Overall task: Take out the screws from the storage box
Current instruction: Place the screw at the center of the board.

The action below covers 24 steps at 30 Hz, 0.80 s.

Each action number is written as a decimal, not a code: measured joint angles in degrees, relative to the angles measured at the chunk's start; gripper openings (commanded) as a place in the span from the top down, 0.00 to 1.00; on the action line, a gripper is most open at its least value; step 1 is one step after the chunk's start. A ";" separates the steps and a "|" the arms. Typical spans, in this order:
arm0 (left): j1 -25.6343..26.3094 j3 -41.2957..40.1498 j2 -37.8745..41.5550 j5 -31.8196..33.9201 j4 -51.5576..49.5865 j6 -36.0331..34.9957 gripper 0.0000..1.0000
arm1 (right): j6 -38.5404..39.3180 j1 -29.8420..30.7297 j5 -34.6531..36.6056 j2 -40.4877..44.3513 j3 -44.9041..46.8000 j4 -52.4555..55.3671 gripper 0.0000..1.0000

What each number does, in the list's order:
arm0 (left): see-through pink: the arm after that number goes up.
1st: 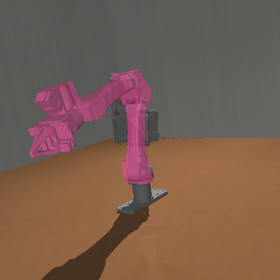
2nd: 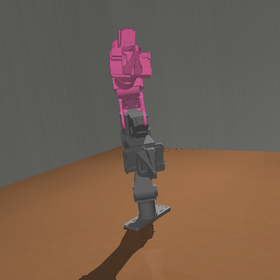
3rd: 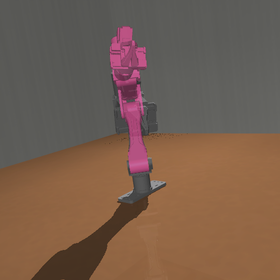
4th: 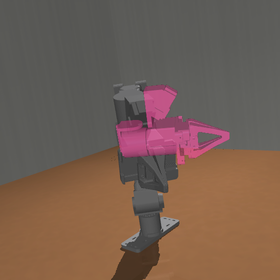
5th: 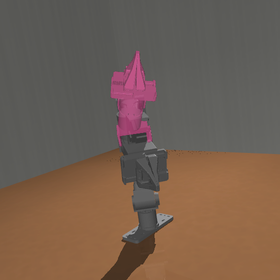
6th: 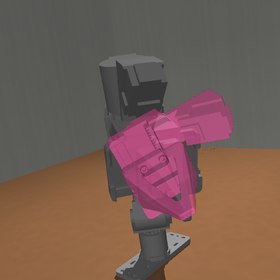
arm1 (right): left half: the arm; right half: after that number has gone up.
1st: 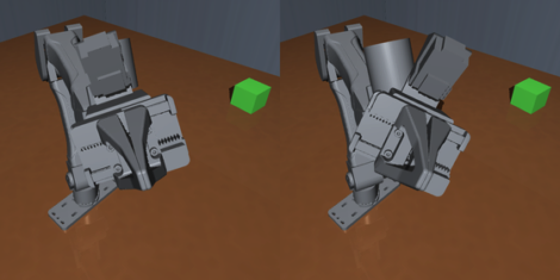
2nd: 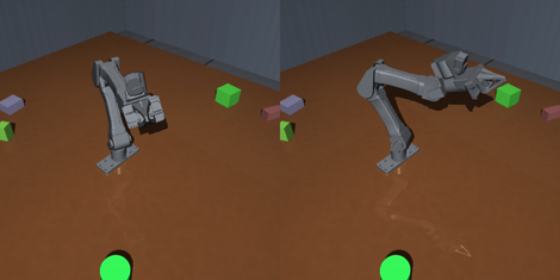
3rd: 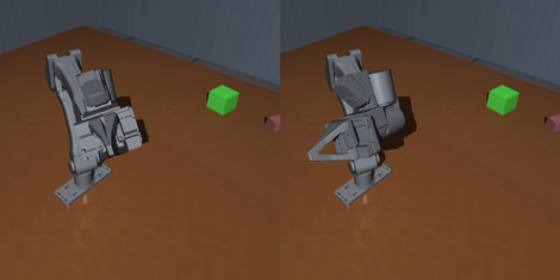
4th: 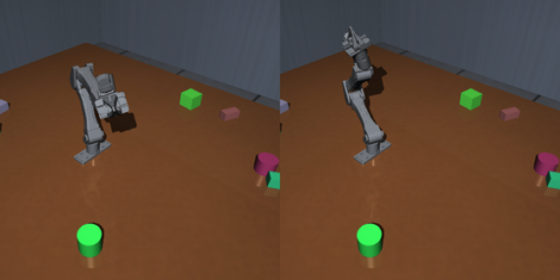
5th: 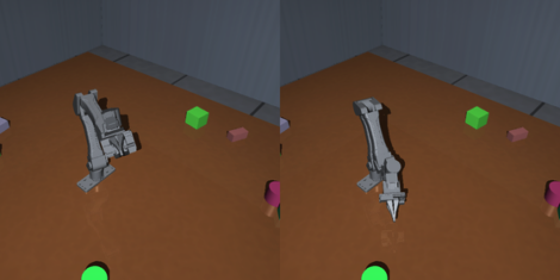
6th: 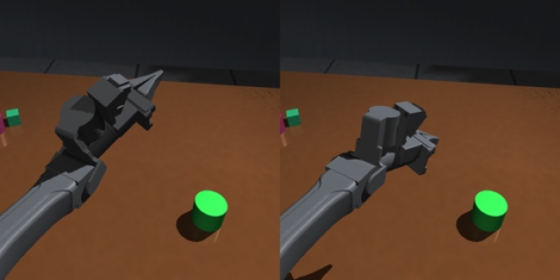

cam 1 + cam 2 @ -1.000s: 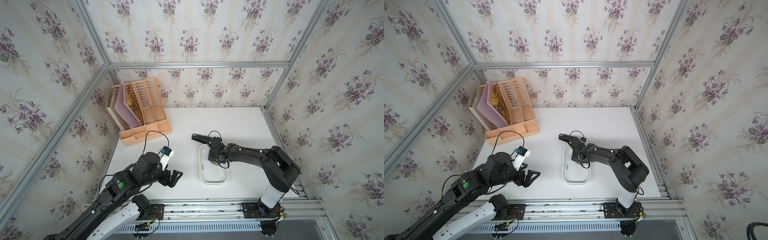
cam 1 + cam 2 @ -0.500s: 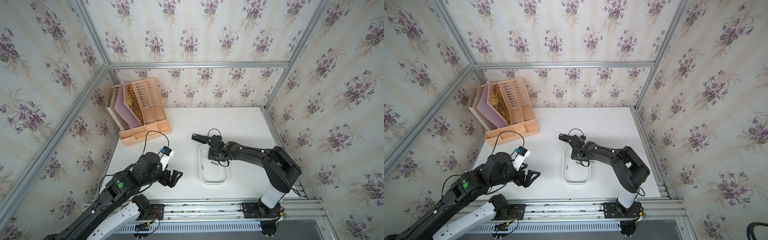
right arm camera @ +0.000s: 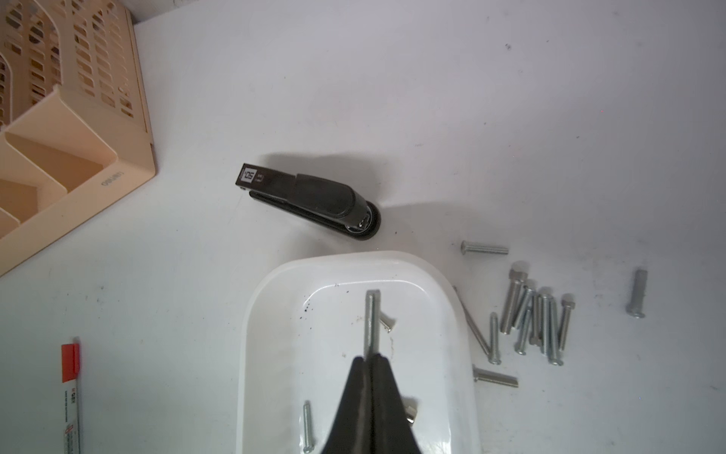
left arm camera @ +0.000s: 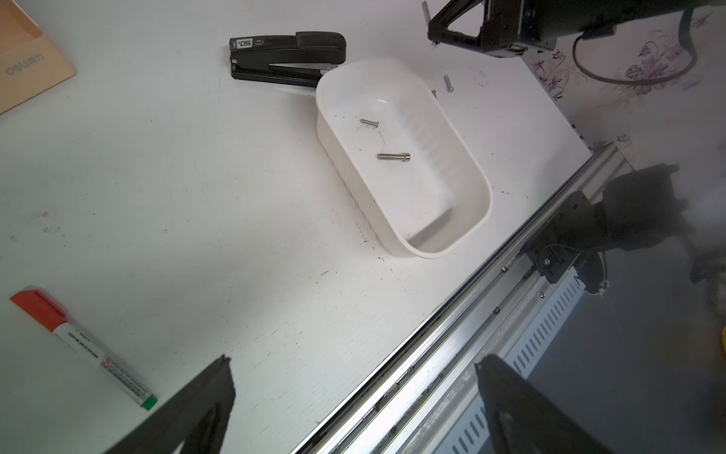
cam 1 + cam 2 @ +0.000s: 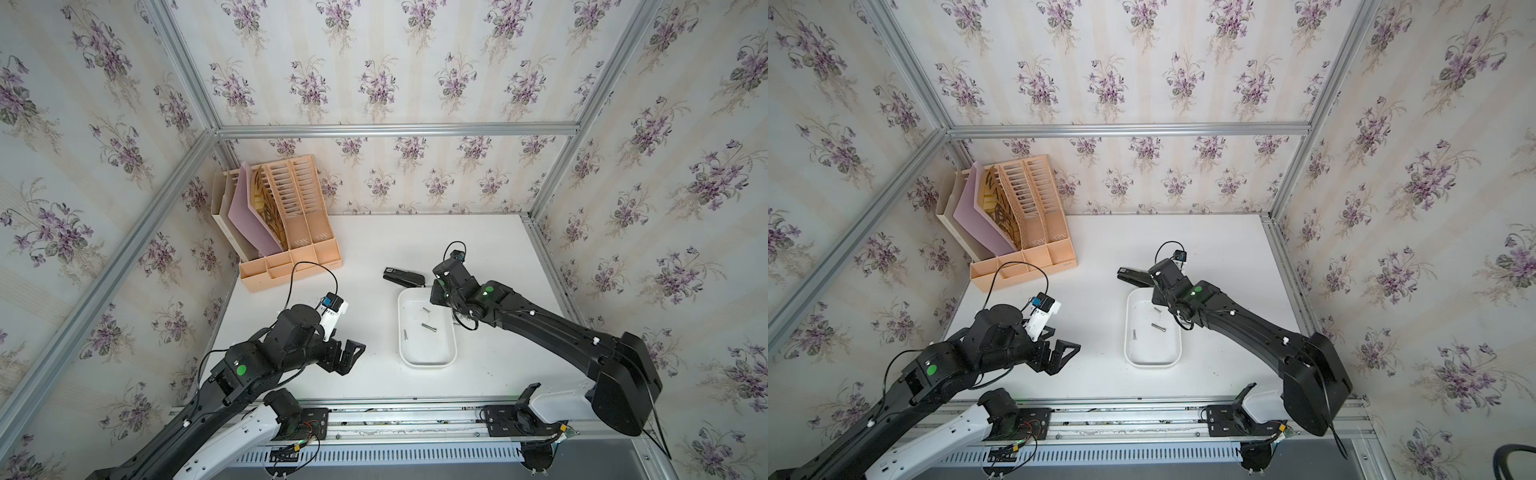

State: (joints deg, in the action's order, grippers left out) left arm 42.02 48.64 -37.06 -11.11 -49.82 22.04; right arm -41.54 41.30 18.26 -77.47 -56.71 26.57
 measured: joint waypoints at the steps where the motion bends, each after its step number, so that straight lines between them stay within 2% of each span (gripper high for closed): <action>1: 0.00 0.00 0.00 0.00 0.00 0.02 0.01 | 0.11 -1.27 0.50 0.79 0.83 0.24 1.00; 12: 0.00 0.00 -0.37 0.00 -0.09 0.02 0.01 | 1.90 -13.88 -0.63 2.84 11.37 -0.87 1.00; 18: 0.00 0.00 -0.35 0.00 -0.13 0.02 0.01 | 2.75 -18.23 -1.88 -1.53 13.27 -1.95 1.00; 24: 0.00 0.00 -0.31 0.00 -0.13 0.02 0.01 | 3.06 -19.93 -2.95 -4.33 13.66 -2.45 1.00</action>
State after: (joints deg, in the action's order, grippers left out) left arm 42.02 48.64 -37.36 -11.11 -49.95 22.06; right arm -38.48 21.37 15.31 -81.80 -43.05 24.12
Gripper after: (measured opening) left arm 0.993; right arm 0.064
